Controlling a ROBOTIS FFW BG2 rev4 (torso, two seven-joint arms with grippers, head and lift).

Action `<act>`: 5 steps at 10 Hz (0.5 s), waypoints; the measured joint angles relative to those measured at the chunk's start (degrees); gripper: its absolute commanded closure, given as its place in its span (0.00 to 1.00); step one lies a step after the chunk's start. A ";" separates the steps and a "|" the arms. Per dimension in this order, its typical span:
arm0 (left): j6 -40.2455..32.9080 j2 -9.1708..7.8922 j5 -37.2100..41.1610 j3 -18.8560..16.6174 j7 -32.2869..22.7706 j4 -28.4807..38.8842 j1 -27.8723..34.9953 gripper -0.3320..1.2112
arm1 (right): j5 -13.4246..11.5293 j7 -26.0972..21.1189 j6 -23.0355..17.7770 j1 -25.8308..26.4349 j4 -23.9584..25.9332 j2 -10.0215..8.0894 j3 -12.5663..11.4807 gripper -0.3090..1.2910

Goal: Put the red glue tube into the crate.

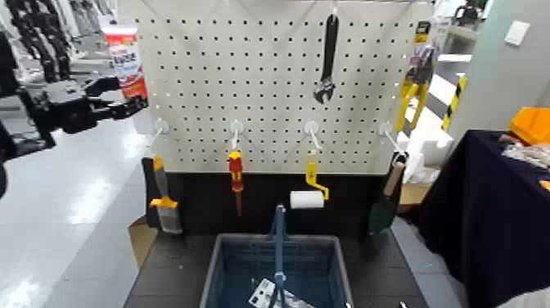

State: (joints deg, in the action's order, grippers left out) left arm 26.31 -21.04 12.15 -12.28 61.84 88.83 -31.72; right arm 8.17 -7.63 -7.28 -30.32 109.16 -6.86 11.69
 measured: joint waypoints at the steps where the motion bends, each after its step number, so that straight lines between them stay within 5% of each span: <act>1: -0.05 -0.05 -0.02 0.06 0.04 -0.05 -0.07 0.46 | 0.01 0.09 0.09 0.06 0.00 0.00 0.00 0.31; 4: 0.05 -0.14 -0.39 0.00 0.22 -0.18 -0.28 0.83 | 0.12 0.26 0.37 0.18 0.00 -0.07 0.00 0.31; 5: 0.38 -0.09 -1.00 0.18 -0.01 -0.07 -0.47 0.86 | 0.18 0.30 0.41 0.18 0.00 -0.09 -0.01 0.31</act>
State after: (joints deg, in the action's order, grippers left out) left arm 26.69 -21.14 11.15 -12.10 61.83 88.77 -32.19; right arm 8.35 -7.34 -6.87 -30.15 109.16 -6.94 11.68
